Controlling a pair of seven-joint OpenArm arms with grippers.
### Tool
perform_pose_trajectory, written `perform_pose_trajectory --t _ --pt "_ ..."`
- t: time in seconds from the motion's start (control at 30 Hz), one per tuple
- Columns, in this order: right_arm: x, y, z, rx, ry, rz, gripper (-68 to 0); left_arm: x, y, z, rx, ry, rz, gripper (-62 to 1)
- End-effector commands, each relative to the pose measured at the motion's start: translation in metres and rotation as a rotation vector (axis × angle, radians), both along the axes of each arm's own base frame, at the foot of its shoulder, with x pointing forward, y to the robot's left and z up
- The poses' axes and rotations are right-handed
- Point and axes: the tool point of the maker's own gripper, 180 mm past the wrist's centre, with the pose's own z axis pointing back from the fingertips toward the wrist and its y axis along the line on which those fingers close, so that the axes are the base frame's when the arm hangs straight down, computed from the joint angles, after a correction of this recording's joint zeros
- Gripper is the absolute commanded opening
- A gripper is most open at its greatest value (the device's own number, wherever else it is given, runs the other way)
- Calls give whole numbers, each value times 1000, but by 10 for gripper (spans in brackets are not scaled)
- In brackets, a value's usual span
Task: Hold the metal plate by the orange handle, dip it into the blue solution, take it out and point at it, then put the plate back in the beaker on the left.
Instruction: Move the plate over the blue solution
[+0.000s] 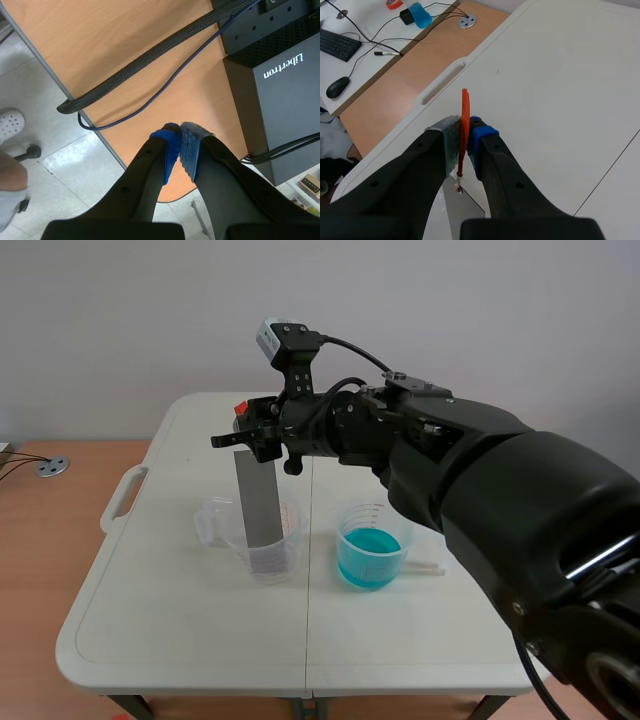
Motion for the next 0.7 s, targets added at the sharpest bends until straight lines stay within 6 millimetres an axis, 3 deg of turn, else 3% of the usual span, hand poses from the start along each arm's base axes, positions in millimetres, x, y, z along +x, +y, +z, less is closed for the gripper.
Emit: perform_pose_trajectory --t 0.0,0.3,0.67 --pt "8 7 26 48 -61 9 -664 0 -5 2 -15 -6 5 -590" --pt "-11 12 31 121 -96 90 -664 3 -5 2 -14 -10 5 -590" --pt "-29 -2 59 168 -216 127 -664 3 -5 2 -15 -11 5 -590"
